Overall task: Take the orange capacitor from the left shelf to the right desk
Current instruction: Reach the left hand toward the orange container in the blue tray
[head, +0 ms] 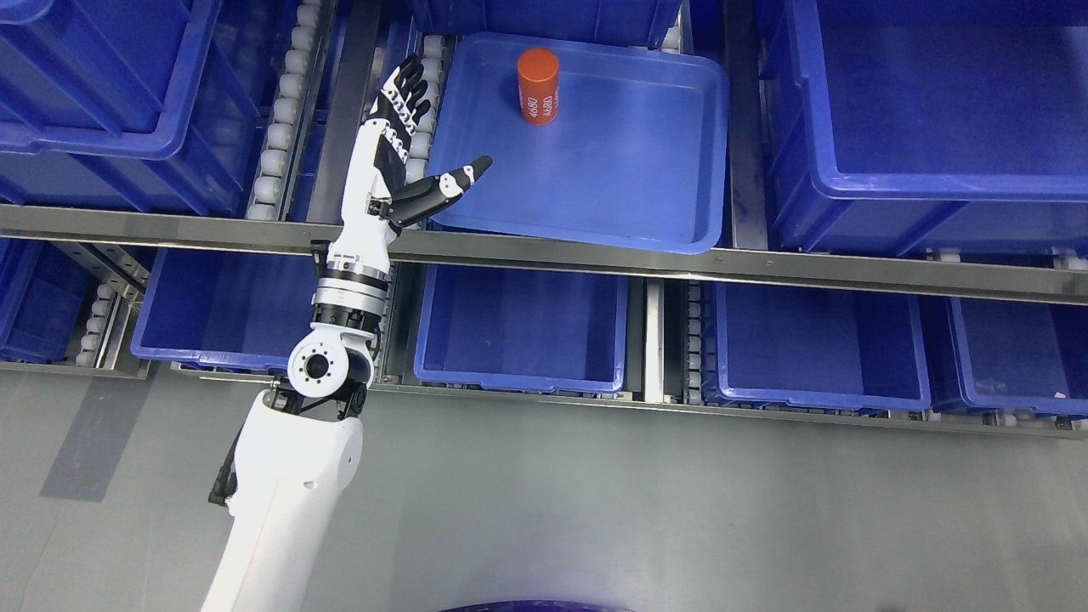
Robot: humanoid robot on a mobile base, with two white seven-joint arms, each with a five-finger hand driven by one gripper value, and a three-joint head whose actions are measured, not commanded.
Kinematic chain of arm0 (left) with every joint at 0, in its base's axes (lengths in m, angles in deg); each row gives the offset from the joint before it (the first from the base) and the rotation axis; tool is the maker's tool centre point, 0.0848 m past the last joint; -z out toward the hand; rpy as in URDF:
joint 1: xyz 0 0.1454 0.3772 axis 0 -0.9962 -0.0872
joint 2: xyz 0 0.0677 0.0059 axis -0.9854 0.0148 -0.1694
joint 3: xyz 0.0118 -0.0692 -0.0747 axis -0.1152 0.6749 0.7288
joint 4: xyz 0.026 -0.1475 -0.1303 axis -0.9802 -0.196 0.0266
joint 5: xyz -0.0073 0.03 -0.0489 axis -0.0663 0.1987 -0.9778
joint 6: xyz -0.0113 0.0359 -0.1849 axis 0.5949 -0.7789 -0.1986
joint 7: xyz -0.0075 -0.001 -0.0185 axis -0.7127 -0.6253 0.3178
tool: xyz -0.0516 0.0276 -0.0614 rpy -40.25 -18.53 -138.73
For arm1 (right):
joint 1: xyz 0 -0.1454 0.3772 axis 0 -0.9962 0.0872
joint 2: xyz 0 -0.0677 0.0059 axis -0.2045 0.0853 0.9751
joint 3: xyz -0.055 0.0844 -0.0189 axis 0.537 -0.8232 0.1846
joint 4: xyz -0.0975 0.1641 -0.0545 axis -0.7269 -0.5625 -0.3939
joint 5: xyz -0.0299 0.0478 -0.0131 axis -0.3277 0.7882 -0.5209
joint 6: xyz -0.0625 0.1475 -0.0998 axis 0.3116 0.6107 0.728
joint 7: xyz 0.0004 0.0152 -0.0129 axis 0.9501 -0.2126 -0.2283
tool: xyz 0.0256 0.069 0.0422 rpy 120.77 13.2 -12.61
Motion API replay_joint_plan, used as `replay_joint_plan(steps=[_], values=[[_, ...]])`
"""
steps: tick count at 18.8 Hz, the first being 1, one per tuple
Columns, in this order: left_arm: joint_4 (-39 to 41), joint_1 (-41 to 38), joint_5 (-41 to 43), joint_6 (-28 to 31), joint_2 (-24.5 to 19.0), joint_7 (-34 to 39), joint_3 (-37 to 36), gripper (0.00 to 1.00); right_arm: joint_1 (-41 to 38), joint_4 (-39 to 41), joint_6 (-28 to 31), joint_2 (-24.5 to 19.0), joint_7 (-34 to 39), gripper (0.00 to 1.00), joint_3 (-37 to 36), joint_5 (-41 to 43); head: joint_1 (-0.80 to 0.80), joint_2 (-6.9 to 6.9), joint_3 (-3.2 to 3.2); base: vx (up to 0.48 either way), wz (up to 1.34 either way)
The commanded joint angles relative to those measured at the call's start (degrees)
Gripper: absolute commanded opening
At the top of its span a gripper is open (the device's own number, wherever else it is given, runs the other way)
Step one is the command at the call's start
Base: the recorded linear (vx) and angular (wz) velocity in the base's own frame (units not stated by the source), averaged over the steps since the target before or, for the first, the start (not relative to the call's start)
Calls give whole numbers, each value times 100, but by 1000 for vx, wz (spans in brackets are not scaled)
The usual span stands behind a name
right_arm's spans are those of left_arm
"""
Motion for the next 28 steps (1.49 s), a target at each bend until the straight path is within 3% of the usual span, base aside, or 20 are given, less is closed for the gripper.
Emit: replay_joint_plan(steps=[1, 10, 15, 21, 28], values=[[-379, 208, 53, 303, -100, -420, -81, 99, -193, 132, 1, 100, -5, 100, -70, 0, 0, 0, 0, 0, 0], [-2048, 1474, 589, 411, -100, -573, -134, 99, -193, 132, 1, 100, -5, 100, -70, 0, 0, 0, 0, 0, 0], [-3182, 1993, 756, 446, -100, -617, -679, 99, -193, 132, 1, 100, -5, 100, -70, 0, 0, 0, 0, 0, 0], [-3815, 2389, 748, 437, -100, -652, -908, 97, -193, 132, 1, 100, -5, 100, -62, 0, 0, 0, 0, 0, 0], [-3974, 2583, 739, 420, -100, -652, -1013, 86, -193, 132, 1, 100, -5, 100, -62, 0, 0, 0, 0, 16, -49]])
